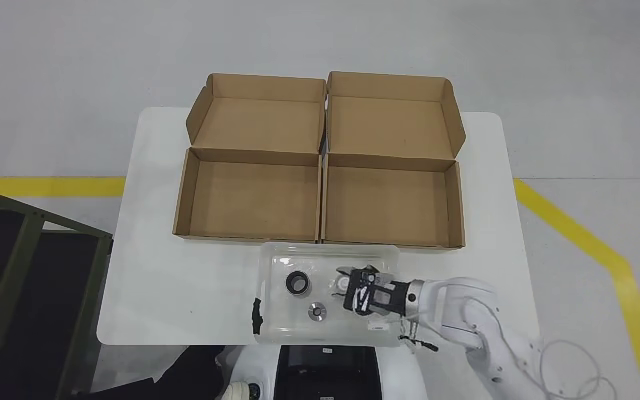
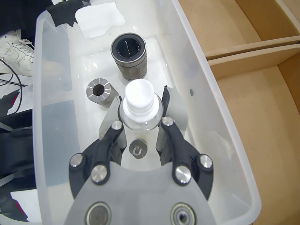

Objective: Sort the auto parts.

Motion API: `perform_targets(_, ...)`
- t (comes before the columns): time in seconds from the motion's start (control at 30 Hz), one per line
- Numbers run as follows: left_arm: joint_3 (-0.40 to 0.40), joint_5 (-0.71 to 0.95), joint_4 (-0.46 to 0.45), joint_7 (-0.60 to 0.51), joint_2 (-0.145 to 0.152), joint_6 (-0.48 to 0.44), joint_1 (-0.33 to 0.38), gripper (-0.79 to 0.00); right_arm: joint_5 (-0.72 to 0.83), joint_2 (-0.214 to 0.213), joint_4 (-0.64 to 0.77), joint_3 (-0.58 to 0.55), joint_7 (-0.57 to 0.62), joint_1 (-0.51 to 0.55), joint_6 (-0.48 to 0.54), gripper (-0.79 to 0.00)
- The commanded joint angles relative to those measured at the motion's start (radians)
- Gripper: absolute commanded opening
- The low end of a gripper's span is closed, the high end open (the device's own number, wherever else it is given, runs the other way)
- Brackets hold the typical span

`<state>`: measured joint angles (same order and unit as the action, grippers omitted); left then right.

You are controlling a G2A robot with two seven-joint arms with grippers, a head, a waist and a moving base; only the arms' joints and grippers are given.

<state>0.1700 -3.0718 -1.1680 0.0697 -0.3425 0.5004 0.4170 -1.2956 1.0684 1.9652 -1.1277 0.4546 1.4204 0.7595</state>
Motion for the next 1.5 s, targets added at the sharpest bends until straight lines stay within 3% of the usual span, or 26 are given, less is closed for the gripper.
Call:
perform_targets(0.0,0.0,0.0,0.0,0.0,0.0,0.0,0.0,0.0,-0.001,-0.004,0.025,-0.011,-0.005,0.012,0.005,-0.785)
perform_targets(0.43,0.0,0.0,0.0,0.0,0.0,0.0,0.0,0.0,0.071,-0.025,0.197,-0.114,-0.15,0.098,0.039,-0.785)
perform_targets(1.0,0.0,0.0,0.0,0.0,0.0,0.0,0.0,0.0,0.393,-0.03,0.212,-0.279,-0.411,0.049,0.075,-0.785)
perform_targets(1.47,0.0,0.0,0.0,0.0,0.0,0.0,0.0,0.0,0.602,-0.028,0.17,-0.35,-0.503,-0.007,0.074,-0.785)
